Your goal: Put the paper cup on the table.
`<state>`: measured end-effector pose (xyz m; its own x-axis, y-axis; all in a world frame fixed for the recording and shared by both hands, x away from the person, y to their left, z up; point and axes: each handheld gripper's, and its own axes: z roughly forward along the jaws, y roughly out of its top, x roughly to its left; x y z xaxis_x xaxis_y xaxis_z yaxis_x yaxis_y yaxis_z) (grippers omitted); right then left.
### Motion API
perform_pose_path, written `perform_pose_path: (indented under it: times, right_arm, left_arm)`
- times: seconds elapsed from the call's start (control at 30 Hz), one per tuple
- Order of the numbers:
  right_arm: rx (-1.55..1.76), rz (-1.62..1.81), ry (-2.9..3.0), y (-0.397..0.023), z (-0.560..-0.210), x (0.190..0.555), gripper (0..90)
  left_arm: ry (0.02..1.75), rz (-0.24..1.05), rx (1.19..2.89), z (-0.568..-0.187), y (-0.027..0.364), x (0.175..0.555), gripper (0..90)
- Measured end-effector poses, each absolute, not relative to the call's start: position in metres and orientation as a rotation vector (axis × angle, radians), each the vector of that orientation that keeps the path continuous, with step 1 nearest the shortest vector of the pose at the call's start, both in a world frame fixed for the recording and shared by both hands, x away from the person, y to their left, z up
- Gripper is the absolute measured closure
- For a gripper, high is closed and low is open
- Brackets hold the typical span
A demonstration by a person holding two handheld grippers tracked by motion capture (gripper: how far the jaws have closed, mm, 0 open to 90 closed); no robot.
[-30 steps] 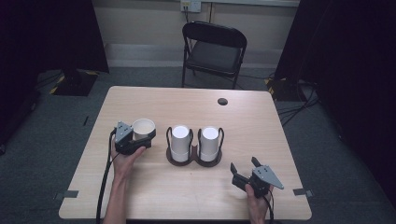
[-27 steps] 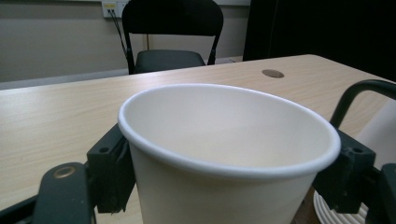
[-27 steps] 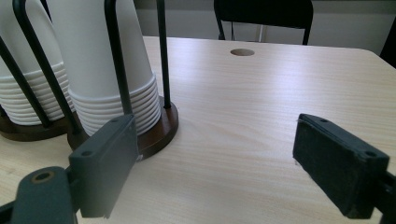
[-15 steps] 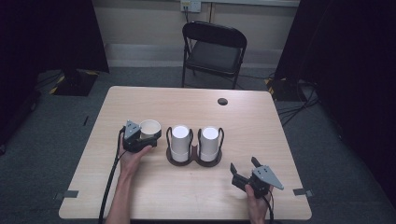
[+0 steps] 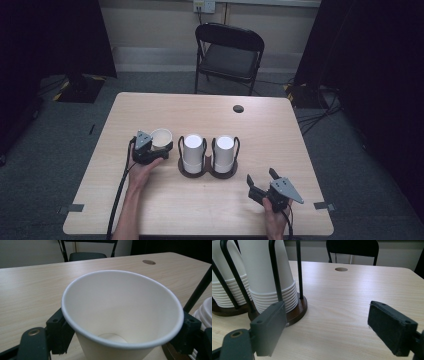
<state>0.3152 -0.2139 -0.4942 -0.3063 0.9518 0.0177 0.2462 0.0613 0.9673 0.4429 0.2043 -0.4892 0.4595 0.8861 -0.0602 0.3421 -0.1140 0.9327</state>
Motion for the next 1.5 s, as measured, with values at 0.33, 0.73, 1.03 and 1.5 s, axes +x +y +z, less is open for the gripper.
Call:
perform_pose_path:
  times: [0.33,0.73,1.03,1.5]
  right_arm:
    - [1.220,1.289,1.644,-0.214,-0.494,0.315,15.0]
    - [1.218,1.286,1.645,-0.214,-0.494,0.315,14.9]
    - [1.221,1.288,1.642,-0.214,-0.494,0.315,15.0]
    - [1.226,1.293,1.637,-0.214,-0.494,0.315,15.2]
  left_arm:
    - [1.109,0.646,1.726,-0.490,0.204,0.440,15.5]
    - [1.147,0.692,1.735,-0.487,0.212,0.423,15.7]
    - [1.138,0.748,1.667,-0.480,0.222,0.400,15.6]
    - [1.090,0.727,1.642,-0.481,0.222,0.363,15.5]
